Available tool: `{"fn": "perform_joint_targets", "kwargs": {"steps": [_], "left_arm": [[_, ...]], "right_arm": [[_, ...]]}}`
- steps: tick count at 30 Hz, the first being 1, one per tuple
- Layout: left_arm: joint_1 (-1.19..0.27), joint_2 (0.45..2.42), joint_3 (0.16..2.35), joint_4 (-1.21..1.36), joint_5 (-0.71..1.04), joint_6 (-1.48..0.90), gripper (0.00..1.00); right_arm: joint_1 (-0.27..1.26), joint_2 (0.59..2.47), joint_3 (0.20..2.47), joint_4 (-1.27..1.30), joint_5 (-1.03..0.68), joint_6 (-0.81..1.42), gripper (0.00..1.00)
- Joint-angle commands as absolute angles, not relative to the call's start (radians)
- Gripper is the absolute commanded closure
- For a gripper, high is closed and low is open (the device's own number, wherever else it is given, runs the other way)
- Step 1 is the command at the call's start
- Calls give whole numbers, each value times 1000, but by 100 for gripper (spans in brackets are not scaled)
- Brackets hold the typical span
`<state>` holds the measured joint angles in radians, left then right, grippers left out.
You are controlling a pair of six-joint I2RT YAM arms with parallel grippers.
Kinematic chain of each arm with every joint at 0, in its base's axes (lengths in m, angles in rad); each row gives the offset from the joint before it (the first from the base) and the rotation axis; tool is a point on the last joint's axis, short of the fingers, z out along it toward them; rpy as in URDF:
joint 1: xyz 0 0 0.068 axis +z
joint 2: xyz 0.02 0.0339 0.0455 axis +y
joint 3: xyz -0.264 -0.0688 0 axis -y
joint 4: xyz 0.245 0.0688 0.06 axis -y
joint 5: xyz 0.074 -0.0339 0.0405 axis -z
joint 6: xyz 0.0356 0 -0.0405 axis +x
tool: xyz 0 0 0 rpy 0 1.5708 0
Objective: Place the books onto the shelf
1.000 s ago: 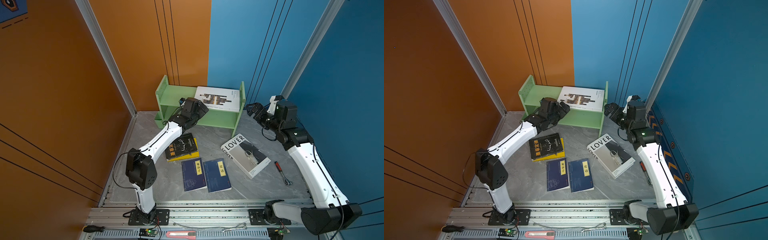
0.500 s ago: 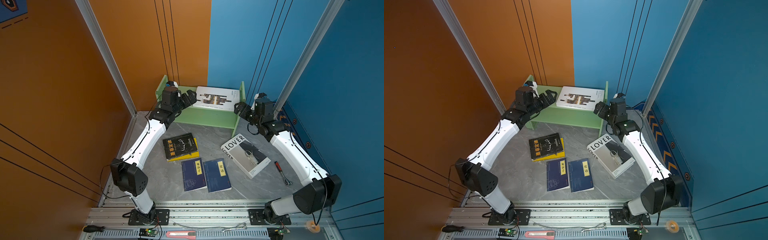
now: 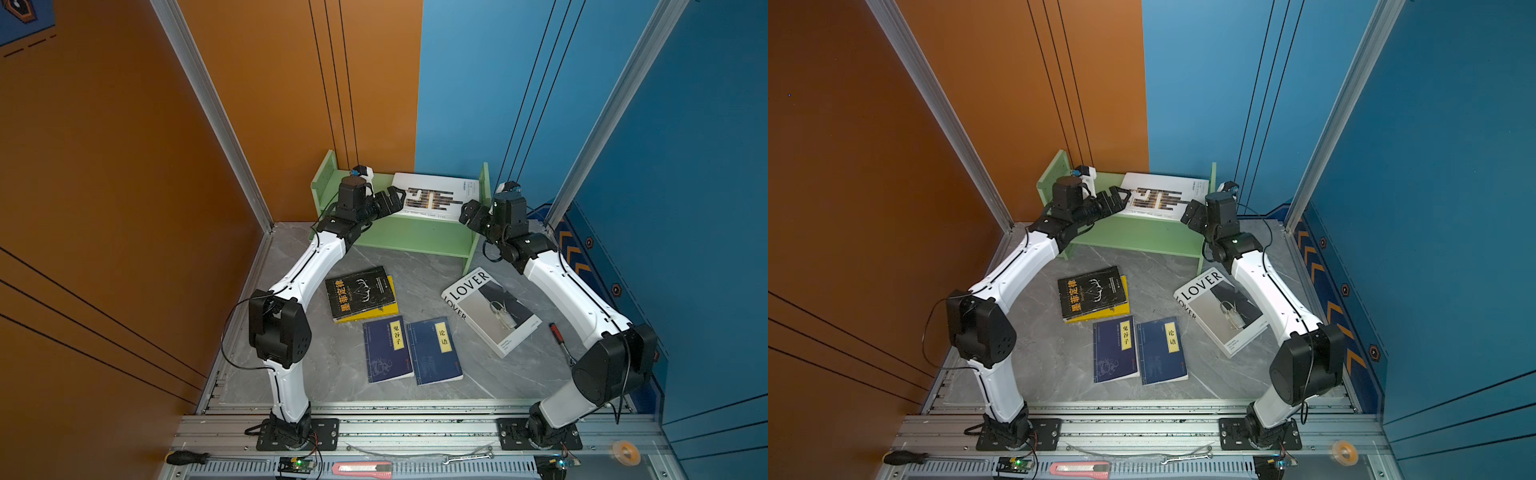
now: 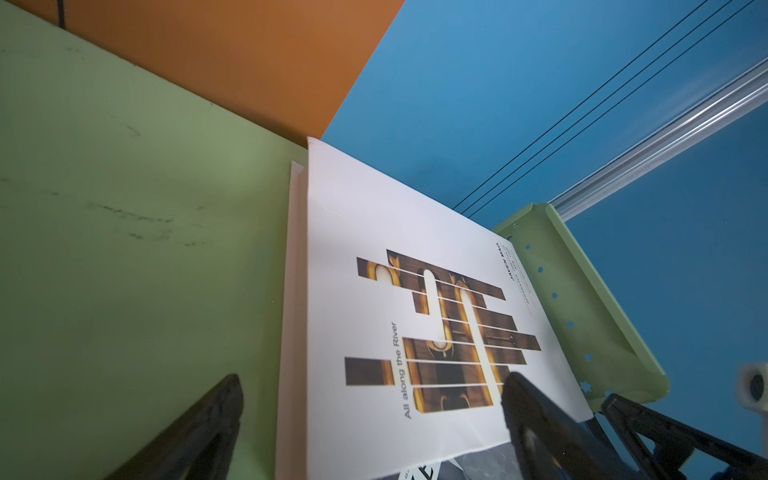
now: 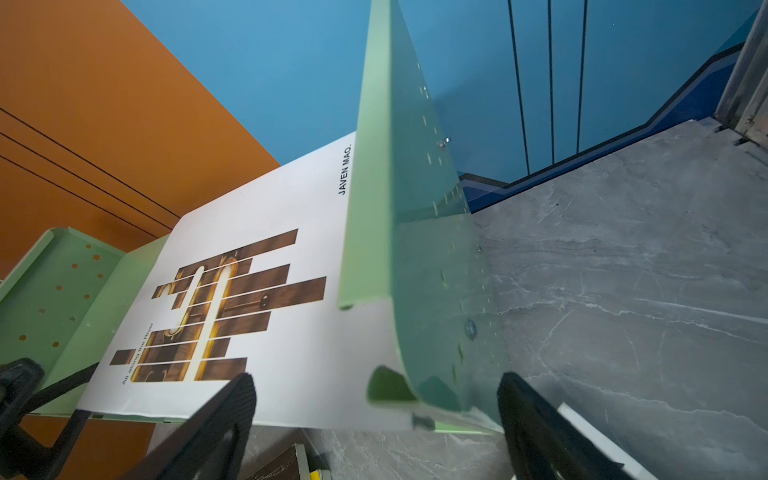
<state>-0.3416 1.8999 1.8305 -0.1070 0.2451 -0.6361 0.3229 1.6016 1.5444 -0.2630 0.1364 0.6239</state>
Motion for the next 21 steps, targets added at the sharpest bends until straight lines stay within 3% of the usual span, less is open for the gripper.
{"fn": "perform_joint_targets", "kwargs": {"steps": [1,11,21], "left_arm": [[-353,1904,1853,-54,301,-663,2],[-371,1873,1809,-27,285,-699,2],[-356,1807,1760,-74,222,-690,2]], "right_arm": [[331,1603,1574,-289,170,602,9],[320,1574,1556,-316,155,603,12],[273,1463,1473,-348,135,615,6]]}}
